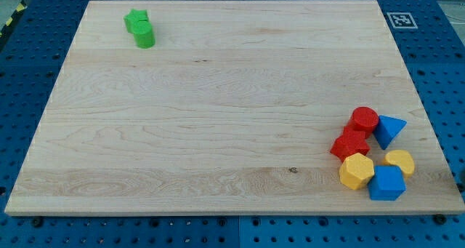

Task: Move the yellow heart top diagonally to the red star

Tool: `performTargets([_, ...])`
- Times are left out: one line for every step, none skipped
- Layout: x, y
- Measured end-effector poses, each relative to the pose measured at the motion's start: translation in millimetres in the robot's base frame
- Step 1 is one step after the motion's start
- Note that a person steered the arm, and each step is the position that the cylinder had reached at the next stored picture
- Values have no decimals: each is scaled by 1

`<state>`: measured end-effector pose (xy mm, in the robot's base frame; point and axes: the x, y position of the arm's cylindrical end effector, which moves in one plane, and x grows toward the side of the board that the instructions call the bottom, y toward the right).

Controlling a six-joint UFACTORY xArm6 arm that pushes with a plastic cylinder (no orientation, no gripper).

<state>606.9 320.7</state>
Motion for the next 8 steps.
performTargets([10, -18])
performTargets([11, -79])
performTargets([11, -94])
performTargets([11, -87])
performTargets([-11, -87])
performTargets([-46, -87])
performTargets([-46, -87])
performTargets([-50, -101])
